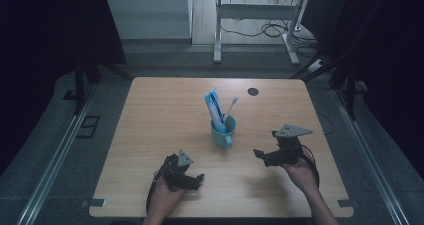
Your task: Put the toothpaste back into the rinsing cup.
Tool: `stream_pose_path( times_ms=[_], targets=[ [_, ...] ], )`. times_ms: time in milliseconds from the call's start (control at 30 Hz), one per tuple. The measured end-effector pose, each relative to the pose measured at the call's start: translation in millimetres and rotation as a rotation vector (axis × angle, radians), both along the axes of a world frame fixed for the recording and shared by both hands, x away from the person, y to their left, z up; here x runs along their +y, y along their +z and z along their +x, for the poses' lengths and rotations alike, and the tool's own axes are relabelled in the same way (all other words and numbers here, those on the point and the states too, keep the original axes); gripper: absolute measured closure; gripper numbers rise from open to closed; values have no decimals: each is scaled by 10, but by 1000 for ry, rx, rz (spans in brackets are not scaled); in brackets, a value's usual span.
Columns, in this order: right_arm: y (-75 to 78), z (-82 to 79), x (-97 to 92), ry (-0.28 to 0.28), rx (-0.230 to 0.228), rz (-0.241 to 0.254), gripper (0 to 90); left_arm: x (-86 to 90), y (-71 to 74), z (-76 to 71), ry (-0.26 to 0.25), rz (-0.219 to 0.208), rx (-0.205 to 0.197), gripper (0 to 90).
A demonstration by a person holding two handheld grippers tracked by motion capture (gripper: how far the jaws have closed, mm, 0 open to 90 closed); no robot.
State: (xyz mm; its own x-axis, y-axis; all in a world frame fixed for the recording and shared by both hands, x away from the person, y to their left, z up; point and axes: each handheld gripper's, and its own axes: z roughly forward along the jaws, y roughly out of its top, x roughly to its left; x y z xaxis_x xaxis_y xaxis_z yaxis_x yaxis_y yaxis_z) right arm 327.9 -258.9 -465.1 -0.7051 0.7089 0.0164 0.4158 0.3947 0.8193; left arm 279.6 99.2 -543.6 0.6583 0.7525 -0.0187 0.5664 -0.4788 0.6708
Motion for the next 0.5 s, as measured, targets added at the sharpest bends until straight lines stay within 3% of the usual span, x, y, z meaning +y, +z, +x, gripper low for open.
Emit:
stream_pose_path(
  times_ms=[500],
  targets=[
    [-152, -174, -287, -50, 14, -19, 0, -2, 0, -2, 3, -2, 1, 57]
  ],
)
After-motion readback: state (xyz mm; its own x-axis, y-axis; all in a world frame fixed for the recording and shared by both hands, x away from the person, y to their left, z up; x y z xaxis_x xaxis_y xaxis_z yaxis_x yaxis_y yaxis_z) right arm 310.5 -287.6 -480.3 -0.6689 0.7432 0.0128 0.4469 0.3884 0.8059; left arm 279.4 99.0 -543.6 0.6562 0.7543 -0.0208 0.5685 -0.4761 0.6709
